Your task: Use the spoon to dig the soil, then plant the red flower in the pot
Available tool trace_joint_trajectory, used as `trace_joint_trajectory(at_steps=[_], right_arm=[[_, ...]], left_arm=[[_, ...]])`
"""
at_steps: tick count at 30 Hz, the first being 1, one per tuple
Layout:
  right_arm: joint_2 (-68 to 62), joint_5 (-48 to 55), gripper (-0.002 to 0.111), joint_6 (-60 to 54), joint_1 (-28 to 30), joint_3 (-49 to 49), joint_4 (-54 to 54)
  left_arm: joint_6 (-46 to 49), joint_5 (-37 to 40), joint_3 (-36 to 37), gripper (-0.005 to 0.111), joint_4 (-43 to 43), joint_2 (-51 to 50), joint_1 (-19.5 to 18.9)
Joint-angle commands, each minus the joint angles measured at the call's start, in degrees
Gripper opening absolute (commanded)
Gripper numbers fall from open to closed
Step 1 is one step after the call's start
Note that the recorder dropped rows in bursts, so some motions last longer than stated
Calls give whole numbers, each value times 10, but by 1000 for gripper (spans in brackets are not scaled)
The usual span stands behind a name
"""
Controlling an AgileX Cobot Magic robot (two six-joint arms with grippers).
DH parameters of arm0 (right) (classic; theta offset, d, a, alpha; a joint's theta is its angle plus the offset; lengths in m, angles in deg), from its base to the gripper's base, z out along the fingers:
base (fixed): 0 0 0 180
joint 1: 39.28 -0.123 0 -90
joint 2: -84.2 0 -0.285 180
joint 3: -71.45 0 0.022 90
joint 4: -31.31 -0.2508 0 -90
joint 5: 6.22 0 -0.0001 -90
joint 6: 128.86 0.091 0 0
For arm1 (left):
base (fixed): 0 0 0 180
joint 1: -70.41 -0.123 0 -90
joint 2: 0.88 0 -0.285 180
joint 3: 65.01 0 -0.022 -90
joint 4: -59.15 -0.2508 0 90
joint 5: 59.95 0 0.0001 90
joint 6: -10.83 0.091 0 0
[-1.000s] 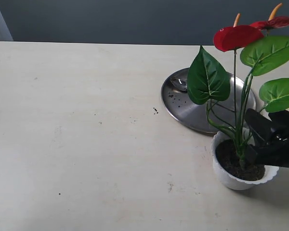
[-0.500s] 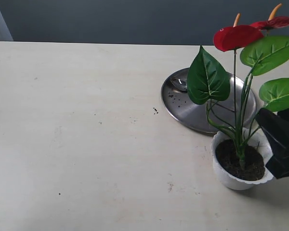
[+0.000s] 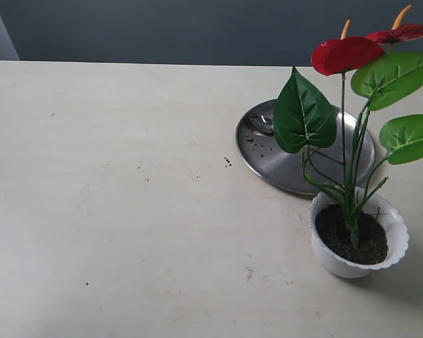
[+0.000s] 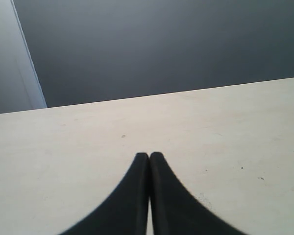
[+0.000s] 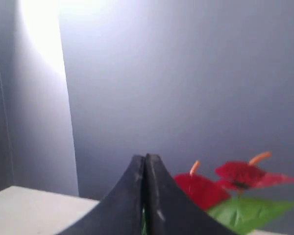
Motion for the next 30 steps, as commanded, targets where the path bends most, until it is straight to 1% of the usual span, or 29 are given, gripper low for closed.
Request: trace_joint_trajectory(at_steps=[1, 5, 10, 18, 22, 28, 30], right_arm=[[7, -6, 0, -84, 3, -56, -5], [7, -43, 0, -139, 3, -85, -16], [7, -61, 0, -170, 3, -102, -118], [7, -67, 0, -170, 3, -102, -125], [7, -87, 0, -170, 3, -102, -127], [7, -54, 0, -159, 3, -102, -164], [7, -19, 0, -196, 3, -102, -211]], left_arm=[[0, -4, -2, 0, 0, 2, 4], [0, -4, -2, 0, 0, 2, 4], [0, -4, -2, 0, 0, 2, 4], [0, -4, -2, 0, 0, 2, 4], [0, -4, -2, 0, 0, 2, 4], [0, -4, -2, 0, 0, 2, 4], [0, -4, -2, 0, 0, 2, 4]])
